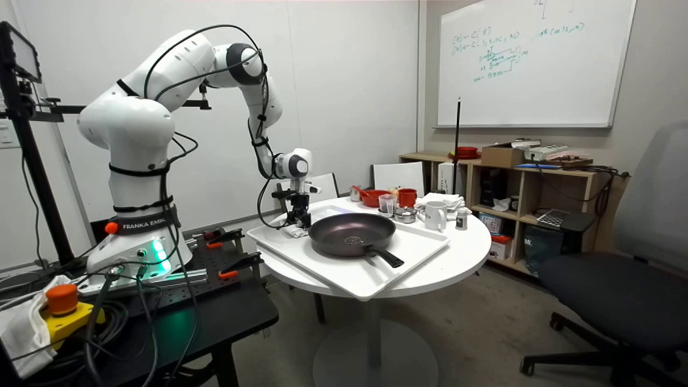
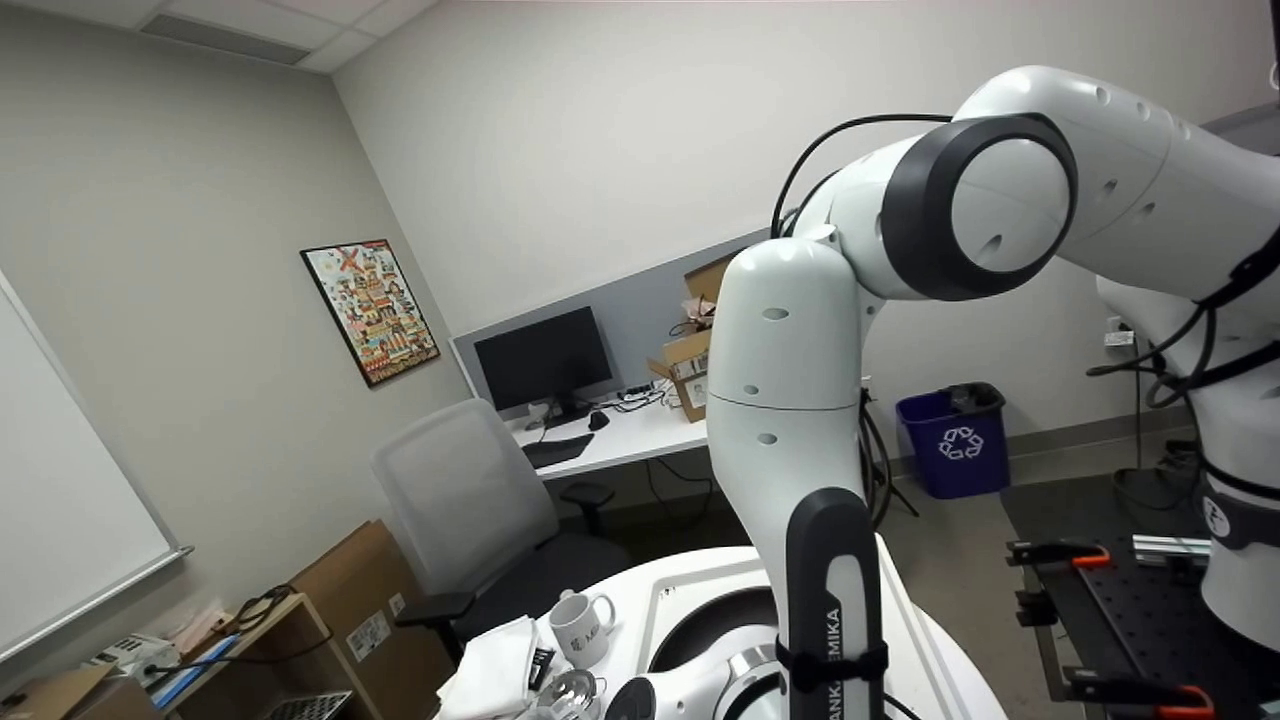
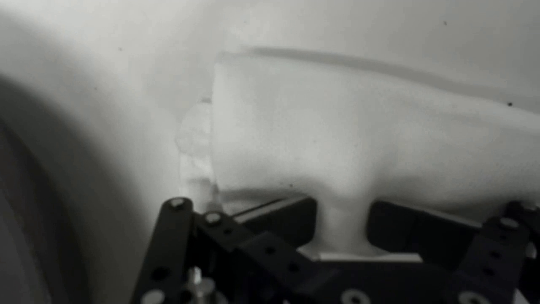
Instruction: Use the towel to wipe the pan
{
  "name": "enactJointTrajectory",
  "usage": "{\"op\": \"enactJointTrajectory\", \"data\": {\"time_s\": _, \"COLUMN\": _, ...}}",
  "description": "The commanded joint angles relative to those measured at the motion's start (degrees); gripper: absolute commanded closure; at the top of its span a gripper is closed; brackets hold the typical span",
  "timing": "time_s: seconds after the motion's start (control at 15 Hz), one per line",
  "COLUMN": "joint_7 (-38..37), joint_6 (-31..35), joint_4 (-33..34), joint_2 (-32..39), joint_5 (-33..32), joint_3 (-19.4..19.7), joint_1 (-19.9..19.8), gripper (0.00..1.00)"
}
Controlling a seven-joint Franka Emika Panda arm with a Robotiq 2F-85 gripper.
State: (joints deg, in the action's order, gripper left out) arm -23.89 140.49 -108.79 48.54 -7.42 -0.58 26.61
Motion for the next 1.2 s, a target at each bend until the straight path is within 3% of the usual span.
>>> {"op": "enactJointTrajectory", "data": {"time_s": 0.0, "joint_7": -1.8, "joint_6": 3.6, "joint_4": -2.7, "joint_2": -0.8, "joint_5": -2.1, "joint_3": 1.4, "joint_1": 2.1, "gripper": 0.94}}
{"op": "enactJointTrajectory", "data": {"time_s": 0.07, "joint_7": -2.0, "joint_6": 4.4, "joint_4": -3.9, "joint_2": -2.1, "joint_5": -2.5, "joint_3": 1.6, "joint_1": 2.6, "gripper": 1.0}}
{"op": "enactJointTrajectory", "data": {"time_s": 0.53, "joint_7": -4.2, "joint_6": 7.8, "joint_4": -12.7, "joint_2": -10.9, "joint_5": -6.8, "joint_3": 3.7, "joint_1": 5.3, "gripper": 1.0}}
{"op": "enactJointTrajectory", "data": {"time_s": 1.0, "joint_7": -3.3, "joint_6": 6.2, "joint_4": -14.3, "joint_2": -13.2, "joint_5": -7.0, "joint_3": 2.7, "joint_1": 3.4, "gripper": 1.0}}
{"op": "enactJointTrajectory", "data": {"time_s": 1.13, "joint_7": -2.9, "joint_6": 5.6, "joint_4": -13.7, "joint_2": -12.6, "joint_5": -6.5, "joint_3": 2.4, "joint_1": 2.6, "gripper": 0.74}}
